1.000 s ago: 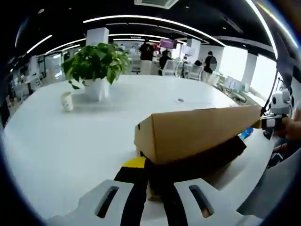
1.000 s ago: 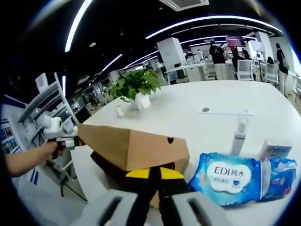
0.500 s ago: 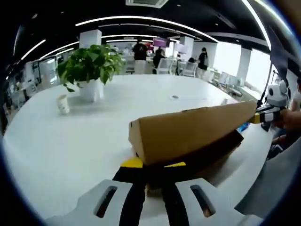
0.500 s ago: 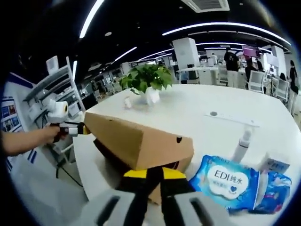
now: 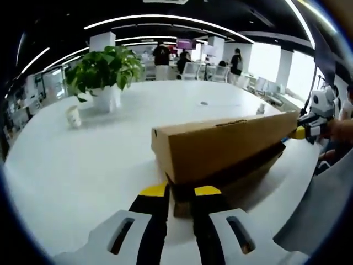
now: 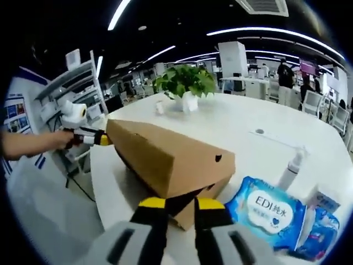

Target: Operate the shoe box by opening the lid, removing the specified soft item, and placing it in the target area until the item is outside and the box remains undamaged.

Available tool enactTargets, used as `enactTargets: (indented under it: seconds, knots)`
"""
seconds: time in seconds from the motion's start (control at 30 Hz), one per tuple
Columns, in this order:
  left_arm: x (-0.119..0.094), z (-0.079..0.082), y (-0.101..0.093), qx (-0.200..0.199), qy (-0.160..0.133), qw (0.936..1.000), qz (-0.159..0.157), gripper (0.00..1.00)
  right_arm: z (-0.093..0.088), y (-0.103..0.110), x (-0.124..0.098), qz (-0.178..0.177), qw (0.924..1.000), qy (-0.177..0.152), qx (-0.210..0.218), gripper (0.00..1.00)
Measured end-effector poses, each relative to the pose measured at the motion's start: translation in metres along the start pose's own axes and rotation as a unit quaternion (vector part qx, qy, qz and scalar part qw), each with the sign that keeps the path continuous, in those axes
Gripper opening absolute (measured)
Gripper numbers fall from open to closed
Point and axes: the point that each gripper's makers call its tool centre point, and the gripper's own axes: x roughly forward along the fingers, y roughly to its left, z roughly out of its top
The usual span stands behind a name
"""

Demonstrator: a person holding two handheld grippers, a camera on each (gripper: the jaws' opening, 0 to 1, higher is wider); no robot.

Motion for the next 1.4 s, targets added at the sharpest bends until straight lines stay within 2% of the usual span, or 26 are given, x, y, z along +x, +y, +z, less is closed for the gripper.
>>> enactTargets:
  seconds: [0.17, 0.33, 0.6, 1.03, 1.2, 1.4]
  knots:
    - [0.002, -0.009, 0.004, 0.004, 0.009, 0.9999, 0.002, 0.14, -0.007, 0.005, 0.002, 0.010, 0.9999, 0.011, -0.002, 0.20]
    - [0.004, -0.020, 0.001, 0.009, 0.022, 0.9997, -0.002, 0.15, -0.011, 0.007, 0.006, 0.009, 0.9995, 0.021, -0.022, 0.21]
    - [0.005, -0.029, -0.006, 0.022, 0.038, 0.9990, -0.004, 0.15, -0.022, 0.005, 0.011, 0.006, 0.9987, 0.039, -0.033, 0.21]
    - [0.013, -0.042, -0.003, 0.019, 0.052, 0.9985, 0.000, 0.16, -0.034, 0.003, 0.021, 0.002, 0.9978, 0.057, -0.034, 0.22]
    - [0.010, -0.044, -0.004, 0.015, 0.055, 0.9984, 0.002, 0.17, -0.032, 0.001, 0.018, 0.000, 0.9982, 0.052, -0.030, 0.23]
    - [0.004, -0.038, -0.001, 0.020, 0.046, 0.9987, 0.001, 0.17, -0.022, 0.002, 0.014, 0.002, 0.9984, 0.039, -0.041, 0.26]
